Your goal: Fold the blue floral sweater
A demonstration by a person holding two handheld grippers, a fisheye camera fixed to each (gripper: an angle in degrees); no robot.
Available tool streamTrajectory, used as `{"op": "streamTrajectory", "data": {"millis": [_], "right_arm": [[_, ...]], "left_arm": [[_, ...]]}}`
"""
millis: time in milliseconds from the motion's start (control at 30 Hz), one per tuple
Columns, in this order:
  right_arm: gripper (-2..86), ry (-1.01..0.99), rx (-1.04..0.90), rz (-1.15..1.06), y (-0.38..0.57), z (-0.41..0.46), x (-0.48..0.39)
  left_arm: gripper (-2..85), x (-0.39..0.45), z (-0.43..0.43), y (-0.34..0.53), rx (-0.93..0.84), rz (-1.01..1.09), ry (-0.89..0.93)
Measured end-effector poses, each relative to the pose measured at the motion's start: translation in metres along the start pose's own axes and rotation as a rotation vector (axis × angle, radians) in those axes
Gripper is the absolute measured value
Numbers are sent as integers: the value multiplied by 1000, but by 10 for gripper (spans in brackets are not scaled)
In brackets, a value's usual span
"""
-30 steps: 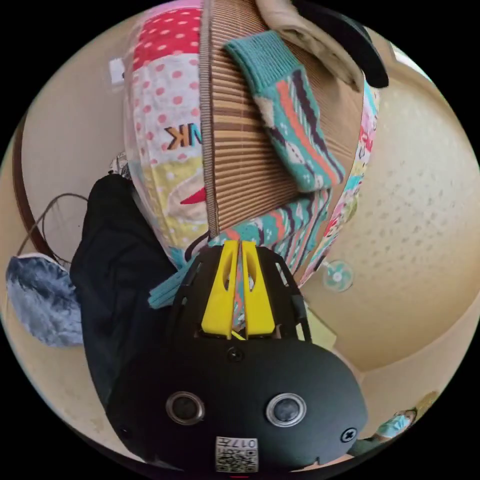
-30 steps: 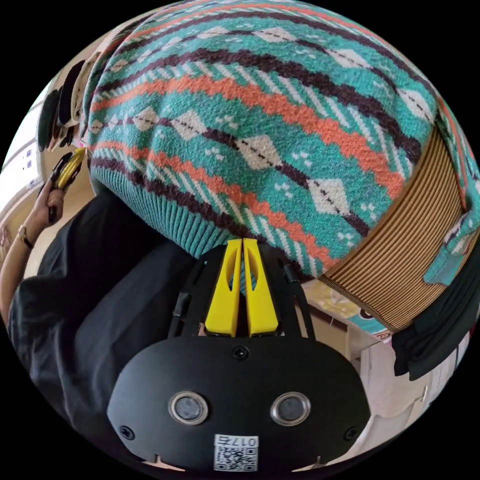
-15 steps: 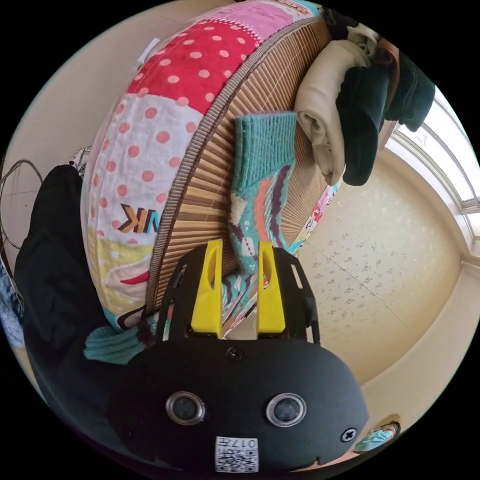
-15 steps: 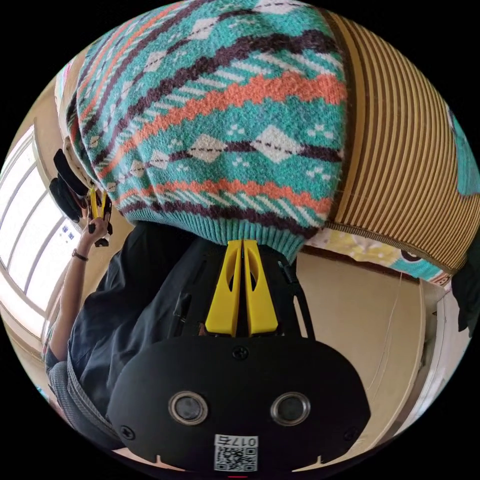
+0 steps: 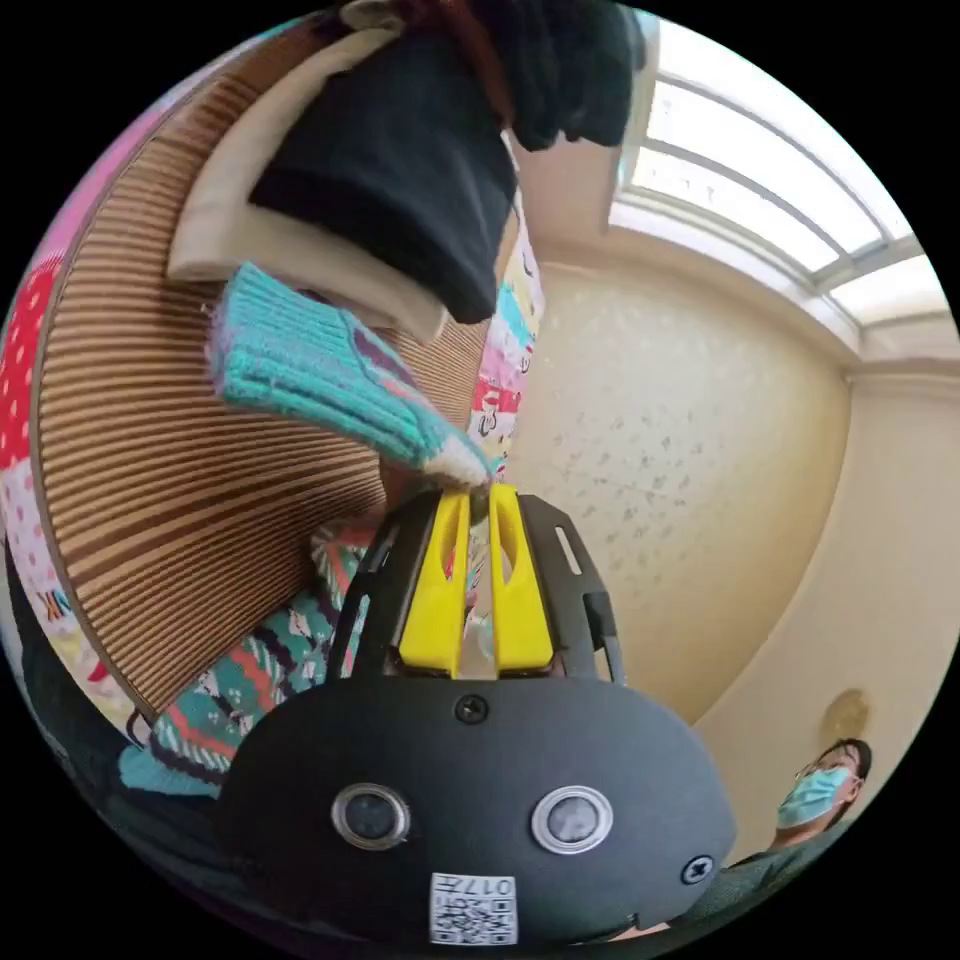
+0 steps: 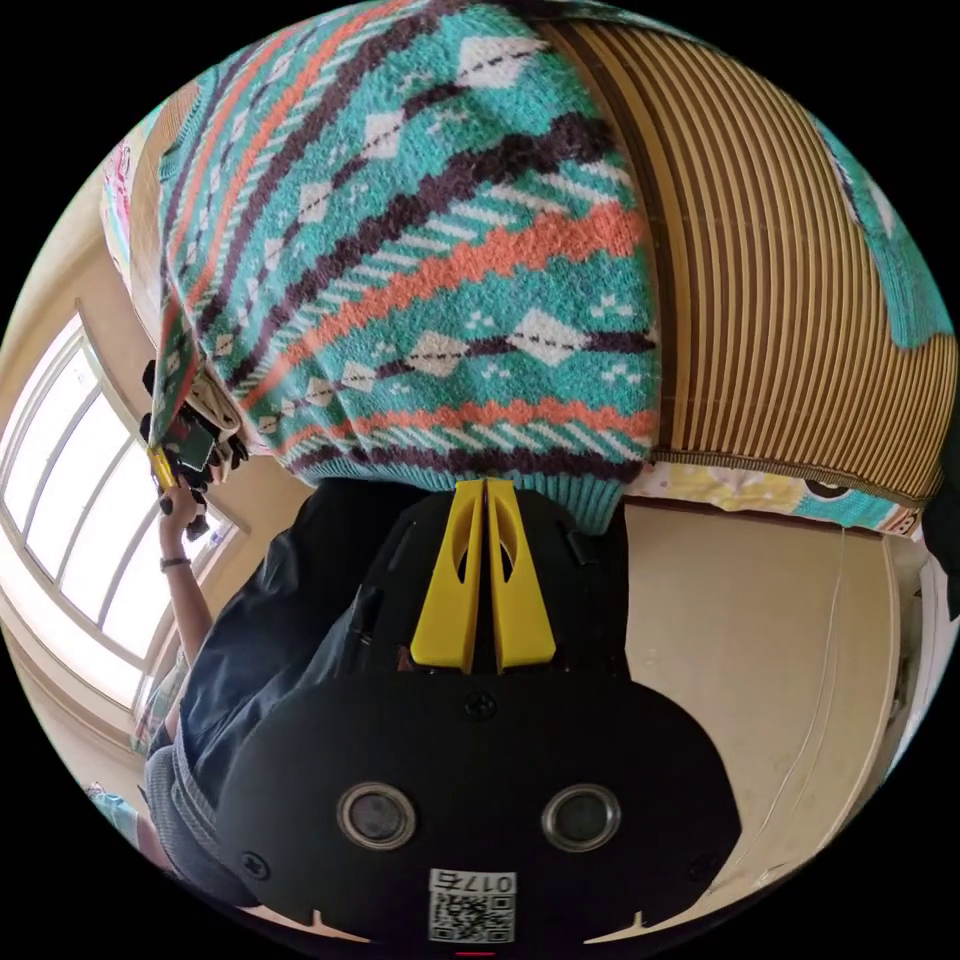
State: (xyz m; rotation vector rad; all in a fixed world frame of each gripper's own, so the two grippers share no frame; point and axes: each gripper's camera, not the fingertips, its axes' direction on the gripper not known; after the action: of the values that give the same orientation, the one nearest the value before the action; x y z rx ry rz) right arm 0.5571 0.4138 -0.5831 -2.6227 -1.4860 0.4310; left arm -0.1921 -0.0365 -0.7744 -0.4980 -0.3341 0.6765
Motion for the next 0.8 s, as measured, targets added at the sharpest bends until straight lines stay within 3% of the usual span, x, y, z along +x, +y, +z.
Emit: {"op": "streamTrajectory", "data": {"millis": [133, 267, 400, 533, 667, 800], "right_arm": [[4, -180, 61, 39, 4, -33, 26], [5, -411, 161, 84, 16, -63, 63], [11, -641, 294, 162, 33, -85, 103], [35, -934, 471, 257, 54, -97, 159], [98, -1137, 640, 422, 86, -91, 211], [137, -1262, 783, 521, 112, -81, 247]], "left_arm": [[45, 138, 112, 65, -297, 408, -92], [78, 168, 219, 175, -544, 621, -179], [99, 99, 299, 279, -806, 480, -226], [86, 31, 303, 331, -935, 331, -369], [72, 2, 276, 321, -954, 302, -514], [61, -14, 221, 272, -819, 225, -668]]}}
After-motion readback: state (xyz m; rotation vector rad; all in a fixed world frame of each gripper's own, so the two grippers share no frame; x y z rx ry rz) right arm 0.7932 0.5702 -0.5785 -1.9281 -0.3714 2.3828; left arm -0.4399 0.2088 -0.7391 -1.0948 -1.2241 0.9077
